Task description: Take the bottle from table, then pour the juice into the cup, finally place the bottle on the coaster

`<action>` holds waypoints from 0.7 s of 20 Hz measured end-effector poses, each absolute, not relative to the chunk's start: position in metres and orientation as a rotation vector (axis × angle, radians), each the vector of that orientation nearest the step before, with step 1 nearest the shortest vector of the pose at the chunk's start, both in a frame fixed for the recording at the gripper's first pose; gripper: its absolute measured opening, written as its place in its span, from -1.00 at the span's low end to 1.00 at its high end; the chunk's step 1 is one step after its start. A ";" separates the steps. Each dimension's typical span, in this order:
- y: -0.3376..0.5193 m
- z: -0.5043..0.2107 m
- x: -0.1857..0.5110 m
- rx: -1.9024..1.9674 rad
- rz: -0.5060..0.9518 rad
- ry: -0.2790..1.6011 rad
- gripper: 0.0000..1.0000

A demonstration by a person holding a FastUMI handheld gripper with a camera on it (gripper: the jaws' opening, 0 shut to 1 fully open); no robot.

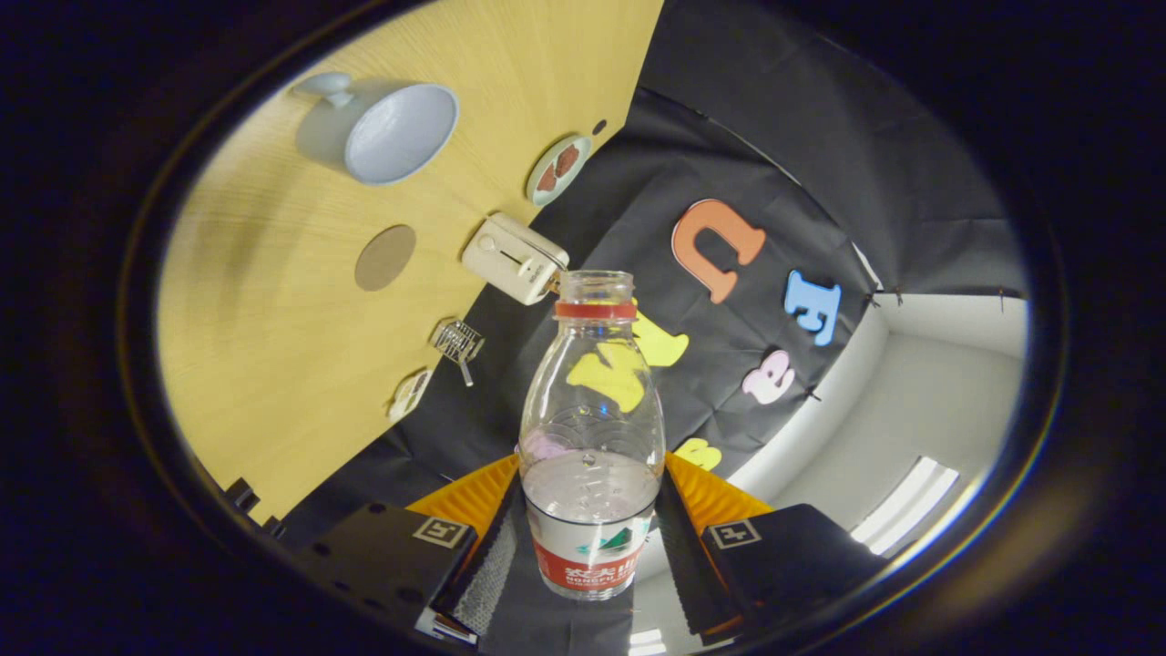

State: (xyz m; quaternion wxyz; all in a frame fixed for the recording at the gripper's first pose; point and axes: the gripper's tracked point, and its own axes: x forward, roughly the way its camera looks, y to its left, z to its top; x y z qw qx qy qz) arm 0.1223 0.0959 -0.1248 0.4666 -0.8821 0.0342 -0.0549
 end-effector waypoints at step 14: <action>0.111 -0.102 0.116 -2.197 -0.183 0.018 0.61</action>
